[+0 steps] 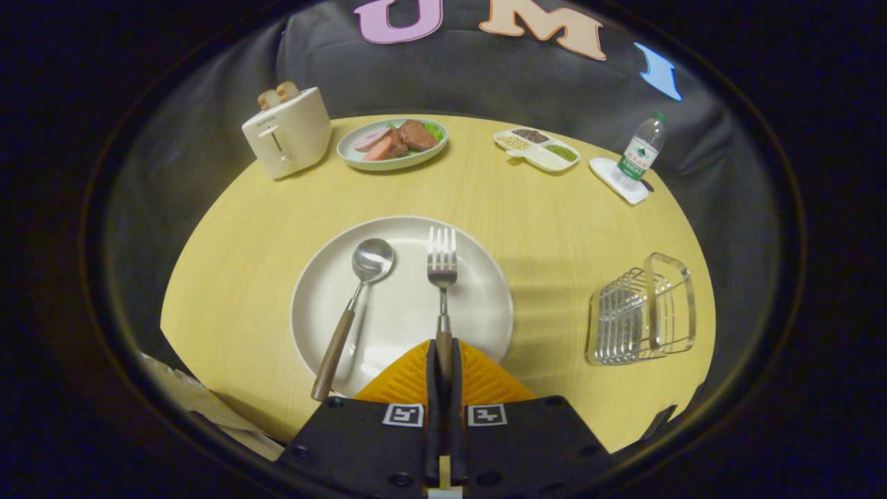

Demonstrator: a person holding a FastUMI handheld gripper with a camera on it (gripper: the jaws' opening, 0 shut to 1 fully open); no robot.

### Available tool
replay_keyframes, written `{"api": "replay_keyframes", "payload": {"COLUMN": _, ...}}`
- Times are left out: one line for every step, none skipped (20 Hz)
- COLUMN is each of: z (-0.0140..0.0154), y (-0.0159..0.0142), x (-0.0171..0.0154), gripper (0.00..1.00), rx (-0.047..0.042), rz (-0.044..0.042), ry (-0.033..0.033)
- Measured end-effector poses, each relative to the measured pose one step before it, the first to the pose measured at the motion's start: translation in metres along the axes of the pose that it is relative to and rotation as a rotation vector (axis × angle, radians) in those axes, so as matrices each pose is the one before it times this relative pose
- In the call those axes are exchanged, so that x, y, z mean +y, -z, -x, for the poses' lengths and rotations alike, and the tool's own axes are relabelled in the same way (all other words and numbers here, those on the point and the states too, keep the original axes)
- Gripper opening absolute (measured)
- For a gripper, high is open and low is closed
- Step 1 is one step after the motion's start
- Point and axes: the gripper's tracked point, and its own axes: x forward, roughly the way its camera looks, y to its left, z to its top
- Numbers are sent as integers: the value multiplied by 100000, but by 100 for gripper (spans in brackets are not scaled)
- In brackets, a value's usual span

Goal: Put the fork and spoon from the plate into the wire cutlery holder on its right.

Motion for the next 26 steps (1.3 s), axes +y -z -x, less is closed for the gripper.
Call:
{"api": "replay_keyframes", "payload": {"z": 455, "y": -342, "x": -401, "gripper": 9, "rx": -149, "rz": -25, "ry": 162}}
{"api": "replay_keyframes", "payload": {"z": 457, "y": -218, "x": -398, "gripper": 9, "rx": -79, "rz": -6, "ry": -144}}
{"api": "replay_keyframes", "payload": {"z": 487, "y": -297, "x": -362, "gripper": 9, "rx": 221, "rz": -174, "ry": -317}}
{"api": "replay_keyframes", "payload": {"z": 484, "y": -213, "x": -368, "gripper": 9, "rx": 234, "rz": -649, "ry": -452}}
{"api": "replay_keyframes", "payload": {"z": 519, "y": -224, "x": -379, "gripper": 9, "rx": 261, "rz": -1100, "ry": -616}}
{"api": "replay_keyframes", "payload": {"z": 390, "y": -195, "x": -456, "gripper": 9, "rx": 312, "rz": -1521, "ry": -532}}
{"api": "replay_keyframes", "payload": {"z": 455, "y": -214, "x": -599, "gripper": 9, "rx": 568, "rz": -1447, "ry": -352}}
{"api": "replay_keyframes", "payload": {"z": 373, "y": -135, "x": -672, "gripper": 9, "rx": 428, "rz": -976, "ry": 360}}
{"api": "replay_keyframes", "payload": {"z": 317, "y": -258, "x": -793, "gripper": 9, "rx": -7, "rz": -393, "ry": 766}}
{"api": "replay_keyframes", "payload": {"z": 288, "y": -193, "x": -917, "gripper": 9, "rx": 51, "rz": 368, "ry": 1412}}
{"api": "replay_keyframes", "payload": {"z": 324, "y": -173, "x": -797, "gripper": 9, "rx": 78, "rz": 581, "ry": 1397}}
{"api": "replay_keyframes", "payload": {"z": 318, "y": -63, "x": -594, "gripper": 9, "rx": 113, "rz": 200, "ry": 873}}
{"api": "replay_keyframes", "payload": {"z": 324, "y": -93, "x": -471, "gripper": 9, "rx": 122, "rz": -2, "ry": 324}}
{"api": "replay_keyframes", "payload": {"z": 410, "y": -79, "x": -510, "gripper": 9, "rx": 225, "rz": -235, "ry": 178}}
{"api": "replay_keyframes", "payload": {"z": 273, "y": -65, "x": -528, "gripper": 9, "rx": 356, "rz": -195, "ry": 377}}
{"api": "replay_keyframes", "payload": {"z": 309, "y": -69, "x": -753, "gripper": 9, "rx": 69, "rz": 428, "ry": 1174}}
{"api": "replay_keyframes", "payload": {"z": 283, "y": 55, "x": -751, "gripper": 9, "rx": 399, "rz": 620, "ry": 1345}}
{"api": "replay_keyframes", "payload": {"z": 227, "y": 96, "x": -723, "gripper": 9, "rx": 481, "rz": 281, "ry": 1079}}
{"api": "replay_keyframes", "payload": {"z": 358, "y": 75, "x": -628, "gripper": 9, "rx": 558, "rz": -41, "ry": 788}}
{"api": "replay_keyframes", "payload": {"z": 330, "y": 110, "x": -691, "gripper": 9, "rx": 603, "rz": -24, "ry": 475}}
{"api": "replay_keyframes", "payload": {"z": 278, "y": -64, "x": -664, "gripper": 9, "rx": 570, "rz": -22, "ry": 473}}
{"api": "replay_keyframes", "payload": {"z": 314, "y": 125, "x": -734, "gripper": 9, "rx": 760, "rz": 93, "ry": 794}}
{"api": "replay_keyframes", "payload": {"z": 240, "y": 94, "x": -723, "gripper": 9, "rx": 1123, "rz": 233, "ry": 837}}
{"api": "replay_keyframes", "payload": {"z": 102, "y": 307, "x": -909, "gripper": 9, "rx": 1651, "rz": 433, "ry": 756}}
{"api": "replay_keyframes", "payload": {"z": 90, "y": 325, "x": -914, "gripper": 9, "rx": 2069, "rz": 503, "ry": 1095}}
{"api": "replay_keyframes", "payload": {"z": 59, "y": 368, "x": -921, "gripper": 9, "rx": 1854, "rz": 754, "ry": 1846}}
